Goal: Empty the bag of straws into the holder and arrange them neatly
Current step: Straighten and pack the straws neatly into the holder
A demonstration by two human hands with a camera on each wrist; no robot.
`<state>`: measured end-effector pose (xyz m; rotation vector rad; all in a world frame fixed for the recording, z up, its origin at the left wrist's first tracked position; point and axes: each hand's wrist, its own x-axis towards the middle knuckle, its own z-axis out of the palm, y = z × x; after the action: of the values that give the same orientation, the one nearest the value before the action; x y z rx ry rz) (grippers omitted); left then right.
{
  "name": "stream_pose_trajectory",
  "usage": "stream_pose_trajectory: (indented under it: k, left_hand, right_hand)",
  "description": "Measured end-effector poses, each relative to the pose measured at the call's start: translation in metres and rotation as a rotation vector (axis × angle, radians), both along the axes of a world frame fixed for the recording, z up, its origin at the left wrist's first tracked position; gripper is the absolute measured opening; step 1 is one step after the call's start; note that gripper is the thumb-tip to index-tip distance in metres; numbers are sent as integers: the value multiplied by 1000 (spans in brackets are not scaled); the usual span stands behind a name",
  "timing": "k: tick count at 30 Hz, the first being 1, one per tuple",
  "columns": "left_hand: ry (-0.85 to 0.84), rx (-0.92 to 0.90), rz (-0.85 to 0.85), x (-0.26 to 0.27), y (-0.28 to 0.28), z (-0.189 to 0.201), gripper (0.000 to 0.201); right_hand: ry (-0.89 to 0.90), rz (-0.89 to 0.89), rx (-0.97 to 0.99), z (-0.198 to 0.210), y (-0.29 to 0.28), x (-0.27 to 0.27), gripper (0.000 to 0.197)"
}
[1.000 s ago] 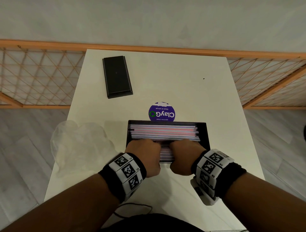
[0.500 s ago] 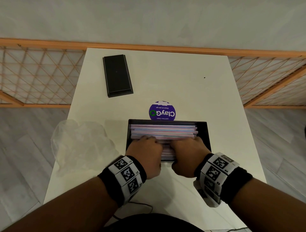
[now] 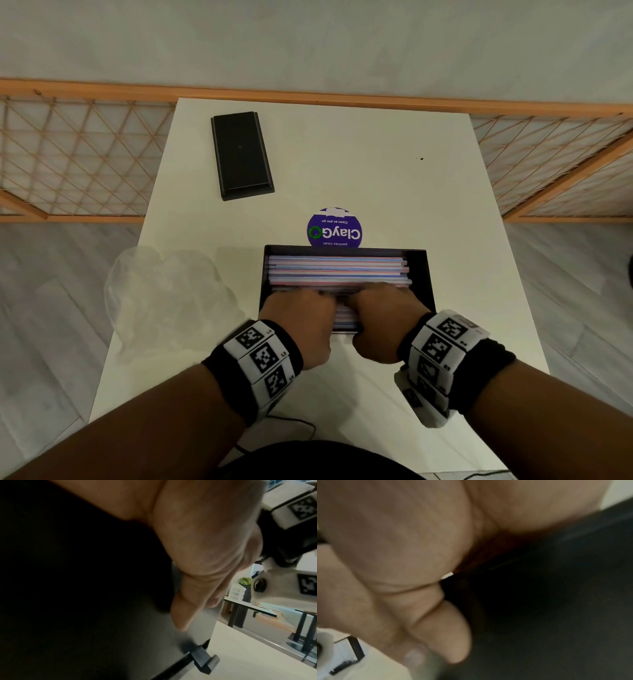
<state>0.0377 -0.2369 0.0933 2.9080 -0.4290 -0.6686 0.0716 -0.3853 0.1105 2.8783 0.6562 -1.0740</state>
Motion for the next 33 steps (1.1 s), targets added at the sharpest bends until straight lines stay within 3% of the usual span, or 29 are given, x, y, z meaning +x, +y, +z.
stream_pose_trajectory:
  k: [2, 13, 19, 22, 27, 33]
  left_hand:
    - [10, 66, 14, 0, 4, 3, 27]
    - [32, 103, 11, 1, 1, 5, 23]
    - [-96, 8, -72, -4, 0, 2, 35]
    - [-75, -89, -97, -3, -5, -1, 40]
    - [-12, -50, -39, -2, -4, -2, 37]
    - [-74, -34, -69, 0, -6, 0, 37]
  right_hand:
    - [-2, -36, -51, 0, -4, 1, 24]
    - [25, -60, -65, -2, -6, -1, 31]
    - [24, -52, -48, -2, -4, -3, 27]
    - [18, -31, -8, -1, -2, -3, 26]
    - [-123, 65, -6, 1, 0, -5, 36]
    - [18, -39, 34, 5, -3, -3, 38]
